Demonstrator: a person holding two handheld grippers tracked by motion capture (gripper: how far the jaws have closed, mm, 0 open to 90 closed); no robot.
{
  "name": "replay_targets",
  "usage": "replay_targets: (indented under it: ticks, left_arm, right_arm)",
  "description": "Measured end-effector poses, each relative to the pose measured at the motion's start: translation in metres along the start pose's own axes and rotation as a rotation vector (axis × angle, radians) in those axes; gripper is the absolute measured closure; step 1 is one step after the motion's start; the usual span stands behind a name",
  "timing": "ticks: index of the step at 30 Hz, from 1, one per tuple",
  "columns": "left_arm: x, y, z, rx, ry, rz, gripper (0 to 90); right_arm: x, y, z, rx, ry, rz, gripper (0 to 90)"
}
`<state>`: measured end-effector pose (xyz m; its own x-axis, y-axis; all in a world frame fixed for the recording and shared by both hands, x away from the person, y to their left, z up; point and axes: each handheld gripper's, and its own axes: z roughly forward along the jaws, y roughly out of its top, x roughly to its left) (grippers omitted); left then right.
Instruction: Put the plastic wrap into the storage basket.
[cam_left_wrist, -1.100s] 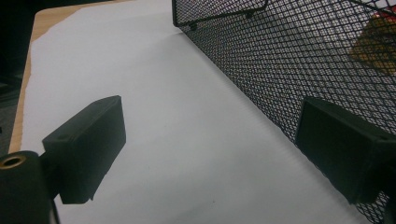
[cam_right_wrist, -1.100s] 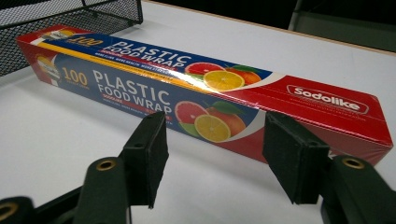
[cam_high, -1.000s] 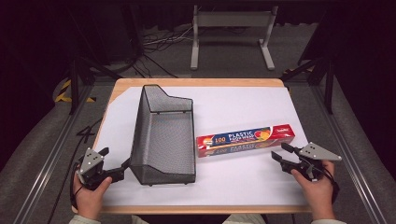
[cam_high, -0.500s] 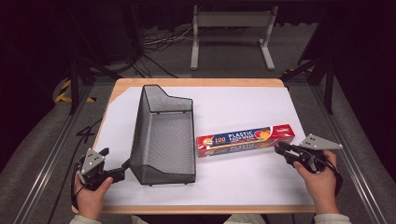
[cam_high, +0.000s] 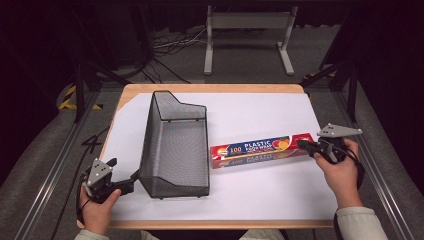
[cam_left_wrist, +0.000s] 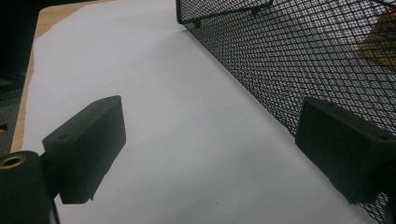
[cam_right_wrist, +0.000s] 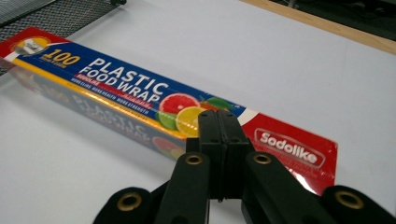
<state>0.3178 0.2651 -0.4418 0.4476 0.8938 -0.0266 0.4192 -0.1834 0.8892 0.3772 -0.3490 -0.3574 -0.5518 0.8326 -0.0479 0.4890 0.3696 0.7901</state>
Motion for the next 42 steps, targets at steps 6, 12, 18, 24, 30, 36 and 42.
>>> replay_targets:
  ticks: [6,12,18,24,30,36,42]
  left_arm:
    - [0.001,-0.001,0.000,-0.003,0.001,-0.012,9.6]
    - [0.002,-0.001,0.000,0.000,0.000,-0.010,9.6]
    - [0.001,-0.001,0.000,-0.004,0.000,-0.006,9.6]
    - [0.002,-0.003,-0.002,-0.009,-0.003,-0.010,9.5]
    - [0.002,-0.004,-0.003,-0.008,-0.007,-0.006,9.5]
    - [0.000,-0.006,-0.007,-0.007,-0.002,0.014,9.3]
    - [0.000,-0.007,-0.009,-0.010,0.000,0.013,9.3]
  right_arm:
    - [-0.007,0.022,0.010,0.014,0.009,-0.003,90.0]
    - [-0.015,0.035,0.023,0.045,0.030,0.020,89.9]
    - [-0.022,0.049,0.038,0.090,0.029,0.024,89.9]
    - [-0.025,0.057,0.048,0.108,0.024,0.027,89.3]
    - [-0.028,0.060,0.060,0.143,0.014,0.031,89.8]
    - [-0.033,0.059,0.076,0.189,0.003,0.046,89.9]
    - [-0.037,0.052,0.090,0.240,-0.008,0.059,90.0]
